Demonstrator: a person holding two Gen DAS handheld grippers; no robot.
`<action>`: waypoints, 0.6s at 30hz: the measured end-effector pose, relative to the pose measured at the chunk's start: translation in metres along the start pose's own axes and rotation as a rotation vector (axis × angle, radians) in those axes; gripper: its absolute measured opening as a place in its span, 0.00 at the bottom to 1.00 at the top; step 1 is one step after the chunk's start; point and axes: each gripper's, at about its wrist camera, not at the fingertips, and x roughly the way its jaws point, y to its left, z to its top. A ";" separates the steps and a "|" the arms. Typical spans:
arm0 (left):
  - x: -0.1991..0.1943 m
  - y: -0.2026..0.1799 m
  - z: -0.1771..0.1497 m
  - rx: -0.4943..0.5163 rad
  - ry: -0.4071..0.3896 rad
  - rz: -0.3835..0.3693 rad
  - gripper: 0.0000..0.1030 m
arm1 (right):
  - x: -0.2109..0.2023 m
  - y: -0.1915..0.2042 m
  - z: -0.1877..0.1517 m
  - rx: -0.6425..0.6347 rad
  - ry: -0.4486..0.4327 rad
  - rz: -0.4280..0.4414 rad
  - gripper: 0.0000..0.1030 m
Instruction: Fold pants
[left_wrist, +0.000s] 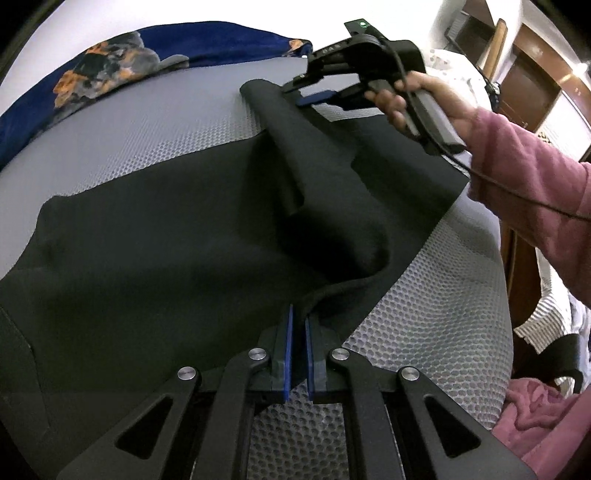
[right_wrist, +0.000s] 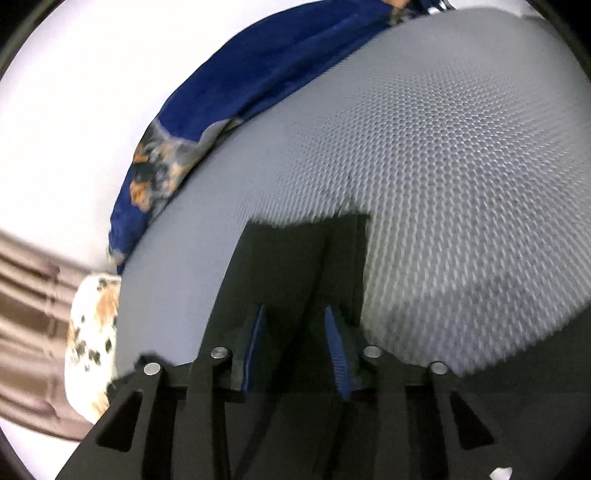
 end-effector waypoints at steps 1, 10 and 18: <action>0.000 0.001 0.000 -0.006 0.001 0.000 0.06 | 0.003 -0.001 0.005 0.011 -0.007 0.005 0.28; 0.000 0.002 0.000 -0.016 0.003 0.004 0.06 | 0.011 -0.003 0.020 0.081 -0.024 0.062 0.04; -0.001 0.001 0.000 -0.007 -0.003 0.005 0.06 | -0.117 -0.004 -0.017 0.059 -0.252 0.029 0.03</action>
